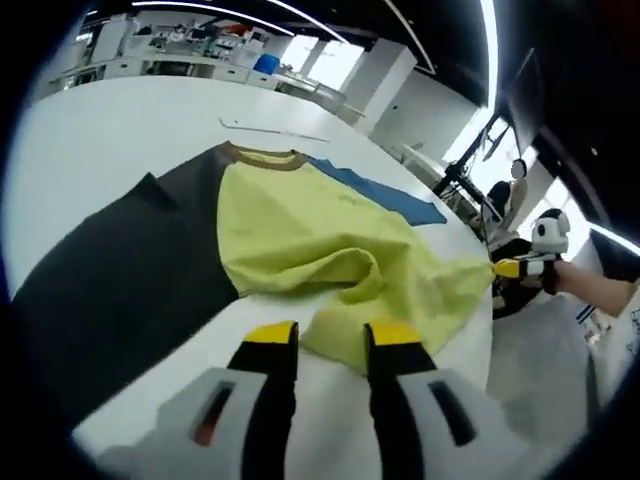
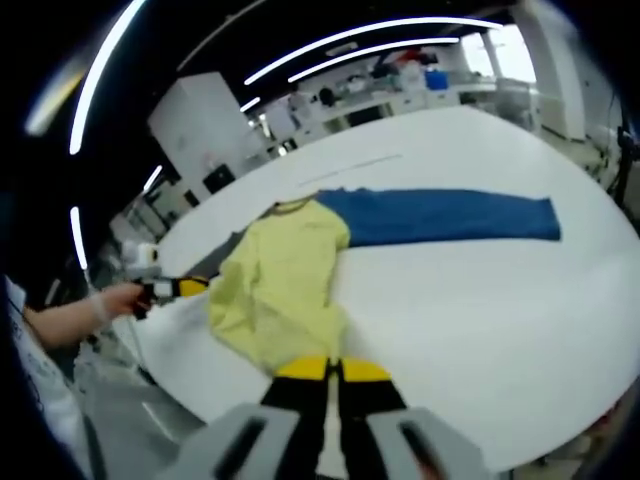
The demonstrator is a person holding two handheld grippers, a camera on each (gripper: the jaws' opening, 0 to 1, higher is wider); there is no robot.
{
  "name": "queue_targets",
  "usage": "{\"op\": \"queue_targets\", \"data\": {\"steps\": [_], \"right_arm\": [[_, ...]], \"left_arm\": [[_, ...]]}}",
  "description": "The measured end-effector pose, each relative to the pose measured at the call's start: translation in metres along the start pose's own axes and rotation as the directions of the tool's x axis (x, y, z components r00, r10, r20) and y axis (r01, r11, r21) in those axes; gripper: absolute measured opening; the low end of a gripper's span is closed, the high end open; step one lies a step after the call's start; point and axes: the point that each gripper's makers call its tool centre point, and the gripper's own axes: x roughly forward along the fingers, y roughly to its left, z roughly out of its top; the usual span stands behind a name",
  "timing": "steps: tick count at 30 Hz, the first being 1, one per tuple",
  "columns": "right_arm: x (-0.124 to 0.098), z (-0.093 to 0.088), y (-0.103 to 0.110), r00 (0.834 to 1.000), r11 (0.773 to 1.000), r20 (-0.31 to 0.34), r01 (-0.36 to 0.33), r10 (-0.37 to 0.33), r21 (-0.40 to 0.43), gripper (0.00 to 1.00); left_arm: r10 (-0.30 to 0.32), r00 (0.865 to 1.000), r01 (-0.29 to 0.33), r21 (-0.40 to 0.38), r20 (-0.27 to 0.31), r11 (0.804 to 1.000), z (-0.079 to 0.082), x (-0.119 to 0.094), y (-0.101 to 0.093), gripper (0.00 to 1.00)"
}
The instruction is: Fold the garment on the visible template until the final outline fits inside the template.
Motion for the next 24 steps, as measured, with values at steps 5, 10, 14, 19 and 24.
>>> {"op": "queue_targets", "data": {"steps": [5, 10, 14, 19, 24], "right_arm": [[0.000, -0.001, -0.001, 1.000, 1.000, -0.006, 0.001, -0.001, 0.002, 0.00], [-0.001, -0.001, -0.003, 1.000, 1.000, -0.006, 0.005, -0.005, 0.005, 0.00], [-0.001, -0.002, -0.005, 1.000, 1.000, -0.009, 0.005, -0.005, 0.005, 0.00], [-0.002, -0.006, -0.006, 1.000, 1.000, -0.019, 0.011, -0.010, 0.013, 0.00], [-0.004, -0.010, -0.007, 0.999, 1.000, -0.032, 0.013, -0.012, 0.027, 0.00]], "left_arm": [[-0.020, 1.000, 0.019, -0.063, -0.003, 0.998, -0.001, -0.001, -0.002, 0.12], [-0.021, 1.000, 0.022, -0.127, 0.006, 0.992, -0.003, -0.006, 0.001, 0.00], [-0.016, 1.000, 0.017, -0.145, 0.007, 0.989, -0.005, -0.014, 0.005, 0.00], [0.004, 1.000, -0.006, -0.202, -0.012, 0.979, -0.013, -0.029, 0.005, 0.00], [0.024, 0.998, -0.035, -0.236, -0.052, 0.971, -0.028, -0.047, 0.000, 0.00]]}}
